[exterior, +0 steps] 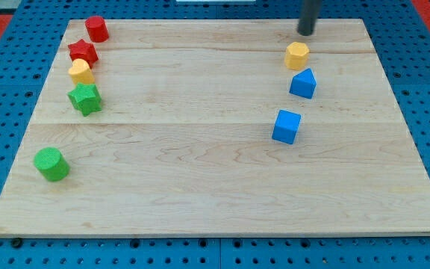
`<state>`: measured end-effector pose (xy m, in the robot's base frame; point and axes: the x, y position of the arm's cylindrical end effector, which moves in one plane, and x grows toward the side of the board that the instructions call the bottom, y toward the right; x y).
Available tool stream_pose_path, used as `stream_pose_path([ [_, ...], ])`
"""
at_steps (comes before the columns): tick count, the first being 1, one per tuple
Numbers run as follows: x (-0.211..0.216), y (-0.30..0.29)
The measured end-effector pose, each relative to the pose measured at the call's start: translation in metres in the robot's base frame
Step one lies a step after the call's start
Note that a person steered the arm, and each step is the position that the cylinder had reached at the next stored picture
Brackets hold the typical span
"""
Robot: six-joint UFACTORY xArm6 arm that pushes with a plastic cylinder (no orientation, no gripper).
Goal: Push the yellow hexagon diagonal top right to the green star
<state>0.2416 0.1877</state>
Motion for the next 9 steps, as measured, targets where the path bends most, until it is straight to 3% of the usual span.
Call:
stream_pose_path([
  [1,0.053,-0.016],
  [2,0.061,-0.113],
  [3,0.082,-0.166],
  [4,0.124,-0.232],
  [6,0.093,-0.248],
  [7,0.099,-0.266],
  [9,0.162,-0.309],
])
